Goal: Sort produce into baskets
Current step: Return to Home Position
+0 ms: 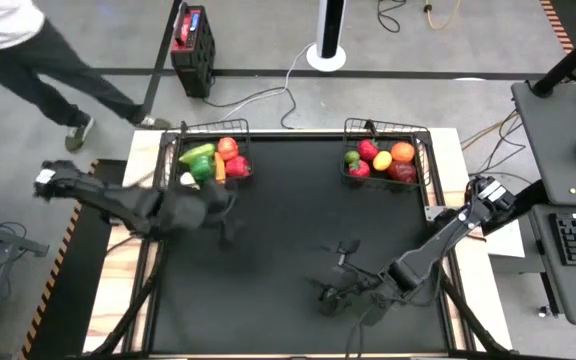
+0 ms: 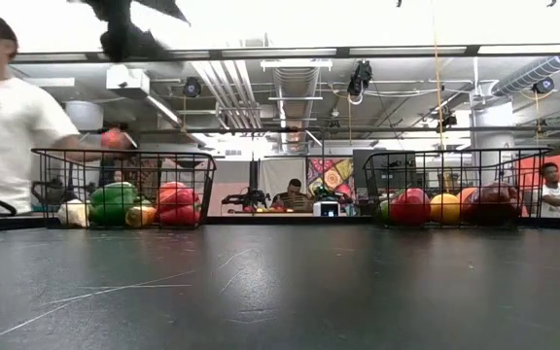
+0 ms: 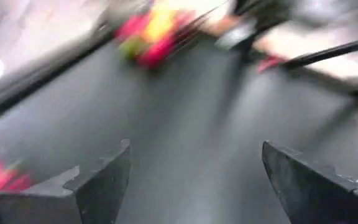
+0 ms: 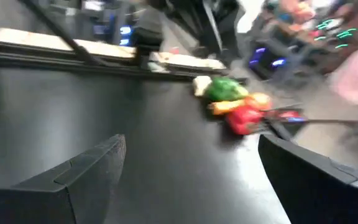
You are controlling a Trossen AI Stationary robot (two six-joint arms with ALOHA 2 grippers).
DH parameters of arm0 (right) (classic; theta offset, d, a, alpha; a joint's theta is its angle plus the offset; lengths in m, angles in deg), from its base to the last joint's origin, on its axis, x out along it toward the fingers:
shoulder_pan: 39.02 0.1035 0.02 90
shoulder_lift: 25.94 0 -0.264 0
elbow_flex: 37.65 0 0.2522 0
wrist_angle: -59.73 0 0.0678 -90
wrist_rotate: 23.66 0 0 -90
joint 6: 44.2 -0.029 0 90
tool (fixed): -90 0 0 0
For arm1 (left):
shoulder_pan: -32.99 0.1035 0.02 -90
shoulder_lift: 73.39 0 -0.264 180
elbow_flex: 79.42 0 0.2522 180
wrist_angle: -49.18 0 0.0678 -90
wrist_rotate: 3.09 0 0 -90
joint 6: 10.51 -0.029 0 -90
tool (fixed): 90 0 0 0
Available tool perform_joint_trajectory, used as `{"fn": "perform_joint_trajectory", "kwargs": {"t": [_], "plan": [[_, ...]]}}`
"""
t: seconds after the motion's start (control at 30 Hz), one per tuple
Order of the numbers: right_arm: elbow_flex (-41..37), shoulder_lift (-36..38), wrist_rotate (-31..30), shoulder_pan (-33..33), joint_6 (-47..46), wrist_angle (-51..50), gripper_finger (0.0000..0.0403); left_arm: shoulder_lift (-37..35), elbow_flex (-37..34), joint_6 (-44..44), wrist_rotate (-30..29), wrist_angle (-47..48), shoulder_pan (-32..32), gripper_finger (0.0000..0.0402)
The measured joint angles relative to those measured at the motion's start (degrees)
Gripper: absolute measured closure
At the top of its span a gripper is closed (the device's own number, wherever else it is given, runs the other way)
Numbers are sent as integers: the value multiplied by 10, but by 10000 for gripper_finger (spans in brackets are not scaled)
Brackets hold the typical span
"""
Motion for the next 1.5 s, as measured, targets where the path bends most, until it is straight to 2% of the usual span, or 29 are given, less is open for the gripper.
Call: {"fn": "perform_joint_trajectory", "kwargs": {"t": [0.07, 0.13, 0.23, 0.27, 0.33, 0.4, 0.53, 0.73, 0.83, 1.1, 1.23, 1.37, 1.5], "plan": [[0, 0, 60, -19, 26, 29, 44, 5, -36, -65, -54, -153, -86, 63], [-2, -6, 142, -45, 77, 86, 44, 28, -81, -174, -88, -381, -148, 63], [-14, -23, 291, -89, 161, 189, 44, 83, -138, -348, -66, -670, -195, 63], [-19, -29, 336, -102, 183, 223, 44, 97, -152, -377, -63, -730, -199, 63], [-31, -34, 407, -125, 216, 280, 44, 117, -167, -388, -65, -793, -189, 63], [-44, -33, 441, -145, 229, 325, 44, 121, -178, -381, -70, -788, -162, 63], [-85, -24, 452, -179, 227, 368, 44, 103, -197, -350, -57, -725, -89, 63], [-180, 21, 456, -222, 220, 436, 44, 8, -233, -325, 81, -679, 38, 63], [-234, 61, 458, -242, 202, 443, 44, -58, -258, -312, 102, -628, 81, 63], [-372, 231, 492, -276, 195, 450, 44, -272, -320, -304, 96, -517, 106, 63], [-432, 320, 492, -279, 195, 451, 44, -372, -327, -304, 61, -405, 106, 63], [-490, 400, 493, -278, 184, 451, 44, -455, -327, -297, 48, -318, 106, 63], [-542, 468, 492, -278, 175, 457, 44, -526, -339, -293, 48, -287, 106, 63]]}}
